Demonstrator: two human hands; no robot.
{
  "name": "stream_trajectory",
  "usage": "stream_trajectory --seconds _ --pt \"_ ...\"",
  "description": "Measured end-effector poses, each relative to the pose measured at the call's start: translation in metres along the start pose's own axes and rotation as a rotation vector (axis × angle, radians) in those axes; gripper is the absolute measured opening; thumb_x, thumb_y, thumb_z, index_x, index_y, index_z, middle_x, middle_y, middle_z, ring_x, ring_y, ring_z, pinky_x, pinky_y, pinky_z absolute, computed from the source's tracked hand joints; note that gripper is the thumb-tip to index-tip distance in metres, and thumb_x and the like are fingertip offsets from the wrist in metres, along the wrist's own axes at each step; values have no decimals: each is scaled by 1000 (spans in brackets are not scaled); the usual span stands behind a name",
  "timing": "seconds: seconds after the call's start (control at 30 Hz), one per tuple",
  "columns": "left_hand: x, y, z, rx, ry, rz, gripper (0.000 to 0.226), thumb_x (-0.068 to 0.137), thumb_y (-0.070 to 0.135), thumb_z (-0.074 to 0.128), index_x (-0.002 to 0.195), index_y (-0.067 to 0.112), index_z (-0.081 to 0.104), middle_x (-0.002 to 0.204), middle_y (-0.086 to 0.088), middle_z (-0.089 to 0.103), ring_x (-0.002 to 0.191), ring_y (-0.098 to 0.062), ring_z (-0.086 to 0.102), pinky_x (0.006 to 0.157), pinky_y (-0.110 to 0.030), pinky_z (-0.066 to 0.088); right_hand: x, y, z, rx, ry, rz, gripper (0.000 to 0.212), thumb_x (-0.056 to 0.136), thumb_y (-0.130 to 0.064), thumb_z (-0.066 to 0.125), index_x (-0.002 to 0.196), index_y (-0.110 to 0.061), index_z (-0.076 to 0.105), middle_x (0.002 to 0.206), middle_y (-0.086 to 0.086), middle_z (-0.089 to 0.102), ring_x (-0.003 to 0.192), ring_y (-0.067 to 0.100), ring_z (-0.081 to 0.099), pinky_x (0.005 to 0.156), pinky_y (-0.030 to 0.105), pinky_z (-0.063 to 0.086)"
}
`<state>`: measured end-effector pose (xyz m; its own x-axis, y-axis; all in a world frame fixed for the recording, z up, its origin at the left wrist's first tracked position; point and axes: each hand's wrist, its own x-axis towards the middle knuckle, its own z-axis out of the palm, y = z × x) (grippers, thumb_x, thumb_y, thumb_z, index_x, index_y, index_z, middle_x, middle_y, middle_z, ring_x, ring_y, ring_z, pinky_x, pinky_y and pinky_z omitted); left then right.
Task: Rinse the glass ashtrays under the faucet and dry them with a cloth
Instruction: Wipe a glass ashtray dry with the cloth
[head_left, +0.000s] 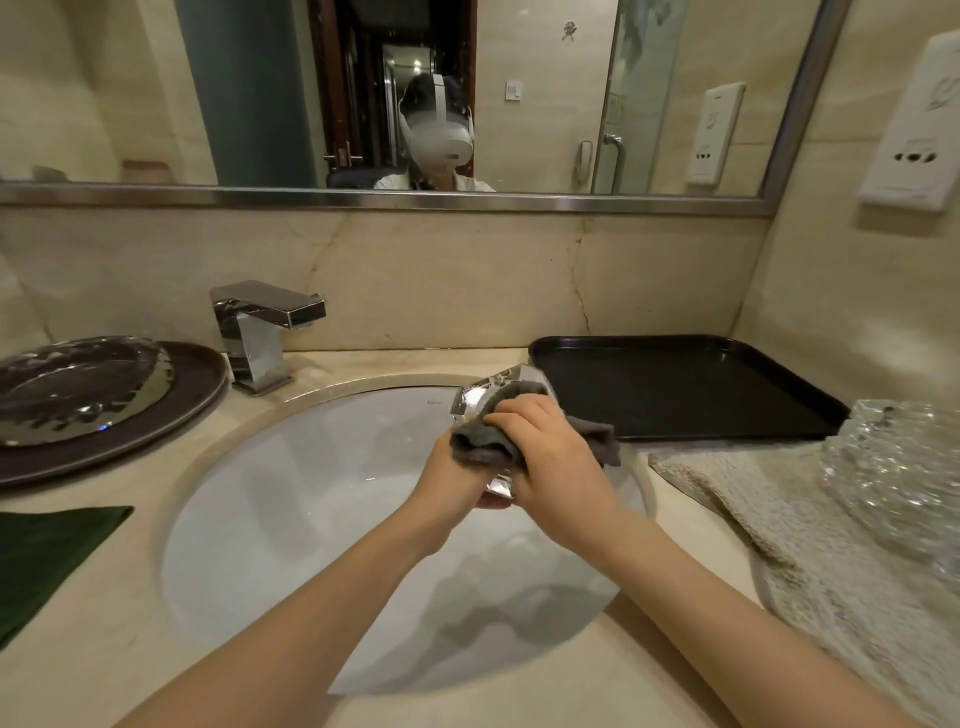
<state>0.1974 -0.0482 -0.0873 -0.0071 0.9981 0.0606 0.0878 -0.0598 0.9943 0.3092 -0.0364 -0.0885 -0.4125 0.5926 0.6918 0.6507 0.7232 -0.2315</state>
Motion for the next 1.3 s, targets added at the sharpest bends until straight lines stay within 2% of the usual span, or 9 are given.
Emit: stream_trajectory --seconds 0.13,0.3,0.47,0.7,0.83,1.0,1.1,1.2,1.3 --pt "-1 -3 -8 -2 -71 8 25 91 2 52 107 20 57 84 5 68 68 -5 68 56 -22 53 -4 6 -12 -128 -170 -110 56 67 -5 71 122 -1 58 126 12 59 127 24 44 108 25 29" --pt "-1 -1 -3 -68 -69 4 25 91 3 50 112 13 57 90 -8 71 70 -18 70 61 -28 56 2 6 -14 -517 -202 -8 86 41 -27 91 118 -2 61 113 11 66 102 31 61 75 35 53" --pt "5 -5 3 -146 166 -66 24 94 2 46 115 10 54 104 -14 67 82 -20 67 56 -26 54 4 -3 -6 -532 -79 58 35 51 -13 85 78 -10 62 69 3 61 64 17 49 50 26 33" --pt "5 -5 -2 -21 266 18 34 99 35 37 117 13 55 108 -10 66 92 -23 66 63 -34 58 11 -20 -11 124 -223 483 27 87 -3 52 107 -18 43 101 2 53 91 16 54 76 28 51" --pt "6 -3 -4 113 267 70 48 96 47 31 116 12 57 104 -7 66 84 -16 64 61 -29 59 8 -21 -22 725 -273 641 39 87 8 48 107 -25 44 94 -6 53 83 10 59 61 16 53" --pt "-1 3 -4 40 160 13 37 98 41 38 103 7 53 80 -11 64 55 -21 67 44 -24 52 3 7 -20 -342 -175 -36 20 70 3 66 74 -14 57 69 -1 55 68 19 46 57 27 32" --pt "0 4 -1 43 108 -38 30 99 40 38 97 12 50 82 -12 66 51 -28 66 43 -20 46 3 20 -26 -420 -18 -136 18 69 1 51 58 -13 51 48 -2 47 58 22 45 51 27 29" --pt "0 9 2 -42 70 -99 29 99 39 36 91 15 50 79 -12 66 48 -24 65 44 -19 46 7 29 -34 -308 152 81 19 72 7 47 65 -10 53 60 5 48 62 23 45 53 30 35" --pt "1 16 -2 -129 47 -183 33 100 42 34 93 15 51 85 -14 61 47 -20 65 42 -19 46 11 33 -45 202 131 685 19 84 3 46 89 -11 59 79 8 56 70 23 53 62 33 46"
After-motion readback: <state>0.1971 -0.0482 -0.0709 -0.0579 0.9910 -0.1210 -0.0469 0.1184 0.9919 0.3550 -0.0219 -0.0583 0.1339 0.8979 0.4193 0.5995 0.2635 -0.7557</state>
